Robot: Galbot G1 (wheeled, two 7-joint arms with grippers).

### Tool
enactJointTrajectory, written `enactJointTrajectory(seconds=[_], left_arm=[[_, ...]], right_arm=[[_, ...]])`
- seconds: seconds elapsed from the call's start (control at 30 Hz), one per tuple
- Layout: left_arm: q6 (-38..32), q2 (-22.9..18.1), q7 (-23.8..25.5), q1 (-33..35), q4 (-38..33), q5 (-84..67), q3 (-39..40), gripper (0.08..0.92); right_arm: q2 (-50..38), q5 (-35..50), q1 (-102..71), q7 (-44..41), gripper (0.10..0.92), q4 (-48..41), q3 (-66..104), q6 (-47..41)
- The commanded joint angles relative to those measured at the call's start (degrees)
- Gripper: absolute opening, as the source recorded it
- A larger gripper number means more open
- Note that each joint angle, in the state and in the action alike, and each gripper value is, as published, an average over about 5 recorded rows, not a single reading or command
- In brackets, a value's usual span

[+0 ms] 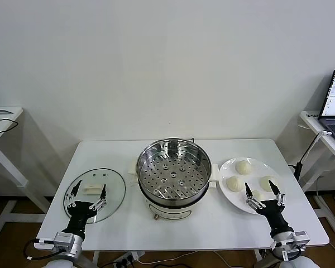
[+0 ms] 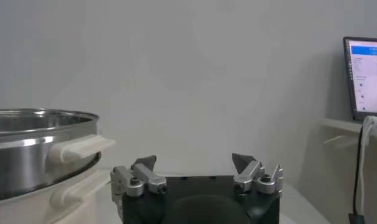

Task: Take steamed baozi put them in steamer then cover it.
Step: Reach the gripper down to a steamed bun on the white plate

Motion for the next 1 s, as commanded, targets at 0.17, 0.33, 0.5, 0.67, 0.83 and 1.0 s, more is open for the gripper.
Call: enactJointTrajectory(seconds=[0.17, 0.33, 0.5, 0.67, 0.83, 1.0], left_arm=[[-0.16, 0.09, 0.06, -0.30, 0.08, 0.15, -0.07, 0.823], [-0.28, 0.13, 0.11, -0.54, 0.13, 0.15, 0.01, 0.823], [-0.58, 0.10, 0.08, -0.78, 0.54, 0.19, -0.02, 0.823], [-0.99, -0.02, 0.10, -0.74, 0.40, 0.61, 0.13, 0.823], [-1.14, -0.15, 0.08, -0.76, -0.05, 0.84, 0.09, 0.823], [-0.95, -0.25, 0.01, -1.11, 0.07, 0.94, -0.08, 0.823]], right_arm=[[-3.30, -2.69, 3.61, 0.37, 0.823, -2.04, 1.23, -1.63], [-12.95, -14.26, 8.72, 0.42, 0.823, -5.59, 0.51, -4.71], [-26.56, -25.23, 16.70, -2.63, 0.823, -10.54, -5.08, -9.05], [-37.93, -29.58, 30.52, -14.31, 0.823, -17.57, -18.76, -13.45], [-43.02, -30.17, 49.24, -29.29, 0.823, -26.61, -37.49, -14.21], [-40.18, -30.55, 68.22, -44.33, 0.823, -36.98, -54.07, -12.66]])
